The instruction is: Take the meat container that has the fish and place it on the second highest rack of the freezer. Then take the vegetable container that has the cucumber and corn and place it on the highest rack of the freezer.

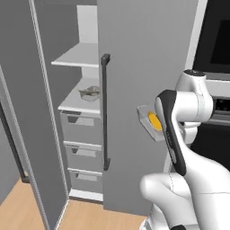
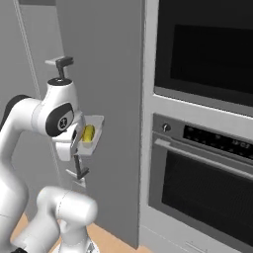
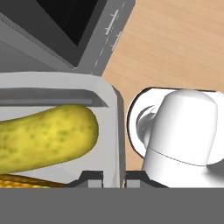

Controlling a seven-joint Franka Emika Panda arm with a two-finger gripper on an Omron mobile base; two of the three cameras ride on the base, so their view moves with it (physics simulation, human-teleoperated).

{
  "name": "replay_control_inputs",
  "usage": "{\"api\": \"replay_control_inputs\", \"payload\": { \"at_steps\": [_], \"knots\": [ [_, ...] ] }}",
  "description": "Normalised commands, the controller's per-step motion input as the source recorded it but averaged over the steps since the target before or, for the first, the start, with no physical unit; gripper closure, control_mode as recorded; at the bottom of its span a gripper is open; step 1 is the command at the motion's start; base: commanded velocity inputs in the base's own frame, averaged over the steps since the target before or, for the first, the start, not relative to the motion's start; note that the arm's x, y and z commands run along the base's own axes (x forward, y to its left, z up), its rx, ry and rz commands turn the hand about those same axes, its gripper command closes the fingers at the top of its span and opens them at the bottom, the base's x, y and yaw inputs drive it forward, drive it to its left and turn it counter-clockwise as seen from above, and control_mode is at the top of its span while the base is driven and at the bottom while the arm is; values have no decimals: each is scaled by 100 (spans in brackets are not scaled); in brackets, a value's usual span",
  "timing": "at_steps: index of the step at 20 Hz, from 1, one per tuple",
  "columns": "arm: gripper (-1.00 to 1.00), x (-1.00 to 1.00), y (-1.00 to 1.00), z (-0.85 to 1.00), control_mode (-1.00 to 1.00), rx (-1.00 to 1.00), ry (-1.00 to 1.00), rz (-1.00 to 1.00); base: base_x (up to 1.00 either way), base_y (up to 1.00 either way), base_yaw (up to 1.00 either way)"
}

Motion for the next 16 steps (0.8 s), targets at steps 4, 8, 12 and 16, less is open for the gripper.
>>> {"api": "replay_control_inputs", "payload": {
  "at_steps": [4, 8, 12, 16],
  "knots": [
    [100, 0, 0, 0, 100, 0, 0, 0, 13, 47, -27],
    [100, 0, 0, 0, 100, 0, 0, 0, 2, 60, -13],
    [100, 0, 0, 0, 100, 0, 0, 0, 0, 75, -6],
    [100, 0, 0, 0, 100, 0, 0, 0, 1, 75, -4]
  ]
}}
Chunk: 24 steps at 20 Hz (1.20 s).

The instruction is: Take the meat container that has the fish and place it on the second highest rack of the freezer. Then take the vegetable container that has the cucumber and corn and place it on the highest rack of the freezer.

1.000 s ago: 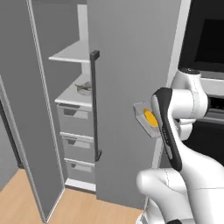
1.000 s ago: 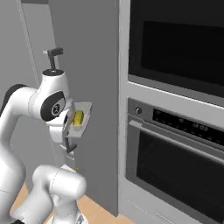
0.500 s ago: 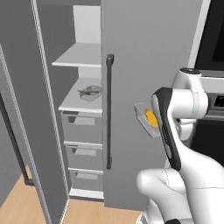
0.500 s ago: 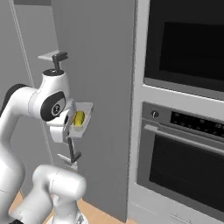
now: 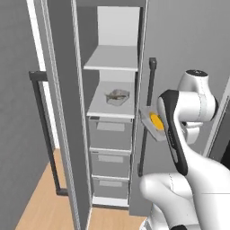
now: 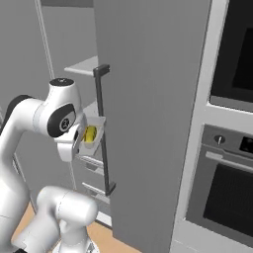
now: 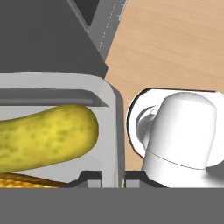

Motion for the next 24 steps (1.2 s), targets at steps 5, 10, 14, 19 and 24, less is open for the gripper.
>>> {"api": "replay_control_inputs", "payload": {
  "at_steps": [5, 10, 14, 19, 24],
  "knots": [
    [100, 0, 0, 0, 100, 0, 0, 0, 6, 58, -2],
    [100, 0, 0, 0, 100, 0, 0, 0, 26, 40, -4],
    [100, 0, 0, 0, 100, 0, 0, 0, 42, 24, -7],
    [100, 0, 0, 0, 100, 0, 0, 0, 50, 23, -8],
    [100, 0, 0, 0, 100, 0, 0, 0, 53, 10, -6]
  ]
}}
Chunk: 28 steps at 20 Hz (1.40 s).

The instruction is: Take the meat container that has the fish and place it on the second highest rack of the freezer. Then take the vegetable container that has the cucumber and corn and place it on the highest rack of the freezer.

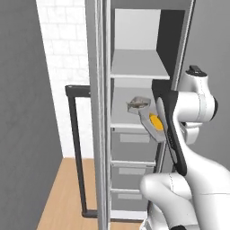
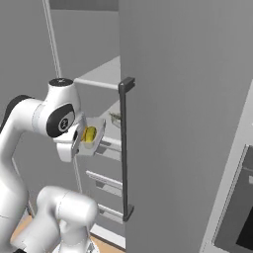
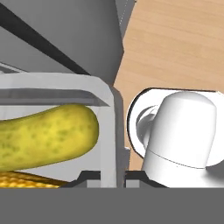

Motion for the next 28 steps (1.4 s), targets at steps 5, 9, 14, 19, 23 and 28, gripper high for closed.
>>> {"api": "replay_control_inputs", "payload": {
  "at_steps": [5, 9, 14, 19, 23, 28],
  "knots": [
    [100, 0, 0, 0, 100, 0, 0, 0, 53, 9, -5],
    [100, 0, 0, 0, 100, 0, 0, 0, 34, 26, -6],
    [100, 0, 0, 0, 100, 0, 0, 0, 21, 32, -4],
    [100, 0, 0, 0, 100, 0, 0, 0, 44, 6, -4],
    [100, 0, 0, 0, 100, 0, 0, 0, 50, 9, -3],
    [100, 0, 0, 0, 100, 0, 0, 0, 13, 4, 0]
  ]
}}
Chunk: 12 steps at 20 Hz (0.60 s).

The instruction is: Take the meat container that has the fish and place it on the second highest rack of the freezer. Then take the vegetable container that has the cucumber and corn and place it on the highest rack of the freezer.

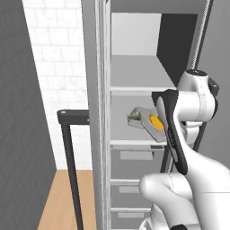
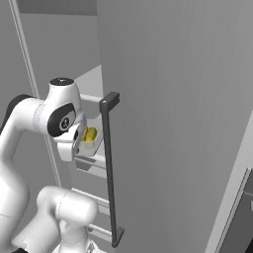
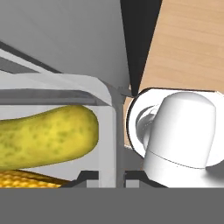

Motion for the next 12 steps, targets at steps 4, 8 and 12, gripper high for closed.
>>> {"api": "replay_control_inputs", "payload": {
  "at_steps": [4, 8, 12],
  "knots": [
    [100, 0, 0, 0, 100, 0, 0, 0, 0, 0, 0],
    [100, -21, 2, 2, -100, 0, -10, 0, 0, 0, 0],
    [100, -46, 9, 39, -100, 0, -23, -2, 0, 0, 0]
  ]
}}
